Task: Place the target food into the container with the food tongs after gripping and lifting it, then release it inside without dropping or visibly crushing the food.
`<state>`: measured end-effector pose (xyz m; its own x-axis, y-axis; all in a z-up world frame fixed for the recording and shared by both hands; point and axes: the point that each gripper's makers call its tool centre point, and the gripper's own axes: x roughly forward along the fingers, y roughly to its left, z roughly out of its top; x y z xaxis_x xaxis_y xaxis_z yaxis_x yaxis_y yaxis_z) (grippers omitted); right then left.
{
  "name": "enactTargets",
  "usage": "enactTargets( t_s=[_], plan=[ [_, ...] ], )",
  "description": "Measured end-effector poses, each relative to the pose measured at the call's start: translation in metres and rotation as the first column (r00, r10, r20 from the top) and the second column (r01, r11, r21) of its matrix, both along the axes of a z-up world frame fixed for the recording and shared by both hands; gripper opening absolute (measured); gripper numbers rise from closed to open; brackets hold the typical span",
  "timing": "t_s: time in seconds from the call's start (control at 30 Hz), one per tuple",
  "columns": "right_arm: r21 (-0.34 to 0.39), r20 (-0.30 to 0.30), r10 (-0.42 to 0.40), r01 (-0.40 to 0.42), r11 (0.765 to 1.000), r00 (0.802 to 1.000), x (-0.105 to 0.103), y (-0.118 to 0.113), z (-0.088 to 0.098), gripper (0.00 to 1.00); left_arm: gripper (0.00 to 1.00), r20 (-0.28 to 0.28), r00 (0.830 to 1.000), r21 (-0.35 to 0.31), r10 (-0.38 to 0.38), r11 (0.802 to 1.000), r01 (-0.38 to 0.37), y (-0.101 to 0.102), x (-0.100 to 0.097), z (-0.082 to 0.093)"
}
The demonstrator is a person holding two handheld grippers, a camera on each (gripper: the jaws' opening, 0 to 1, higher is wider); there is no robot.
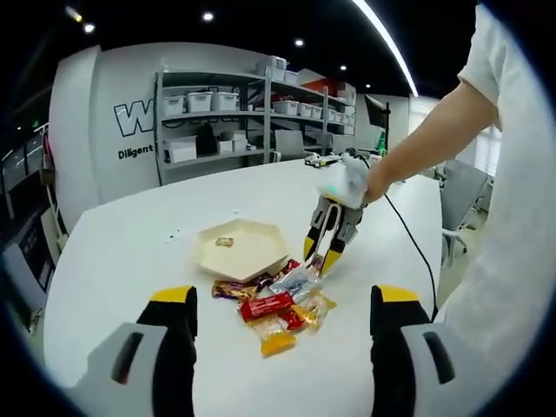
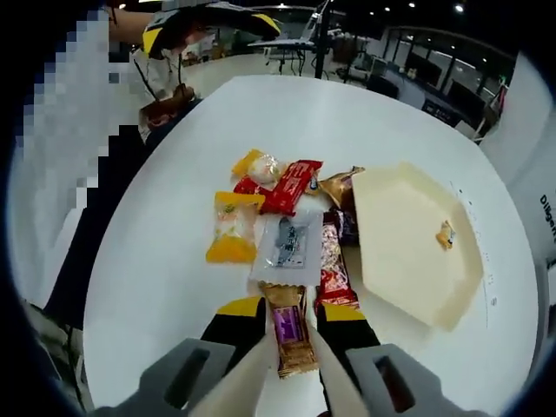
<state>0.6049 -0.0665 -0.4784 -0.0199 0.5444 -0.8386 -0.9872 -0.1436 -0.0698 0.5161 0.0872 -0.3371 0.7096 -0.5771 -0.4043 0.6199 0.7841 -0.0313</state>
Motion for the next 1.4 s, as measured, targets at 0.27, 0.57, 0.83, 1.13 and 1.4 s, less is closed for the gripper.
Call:
enactTargets(
  t_s=[0.27, 0.57, 0.83, 1.13, 1.4],
  plan=[
    [0.008, 0.003, -0.049, 0.049, 0.999, 0.999, 0.001, -0.009, 0.005, 0.17, 0.78, 0.004, 1.0, 0.003, -0.01, 1.0, 0.01, -0.003, -0.005, 0.002],
    [0.023, 0.005, -0.102, 0.102, 0.995, 0.995, 0.002, -0.017, 0.016, 0.17, 0.79, 0.005, 1.0, -0.003, -0.022, 1.0, 0.022, -0.008, -0.008, 0.002],
    [0.027, 0.012, -0.131, 0.131, 0.991, 0.991, 0.002, -0.023, 0.026, 0.17, 0.79, 0.008, 0.999, -0.016, -0.034, 0.999, 0.034, -0.014, -0.012, 0.002],
    [0.047, 0.02, -0.164, 0.163, 0.985, 0.986, 0.009, -0.02, 0.042, 0.17, 0.79, 0.017, 0.999, -0.026, -0.042, 0.999, 0.043, -0.018, -0.014, 0.004],
    [0.069, 0.032, -0.174, 0.172, 0.983, 0.984, 0.019, -0.01, 0.054, 0.17, 0.79, 0.02, 0.999, -0.03, -0.041, 0.999, 0.041, -0.02, -0.016, 0.006]
  ],
)
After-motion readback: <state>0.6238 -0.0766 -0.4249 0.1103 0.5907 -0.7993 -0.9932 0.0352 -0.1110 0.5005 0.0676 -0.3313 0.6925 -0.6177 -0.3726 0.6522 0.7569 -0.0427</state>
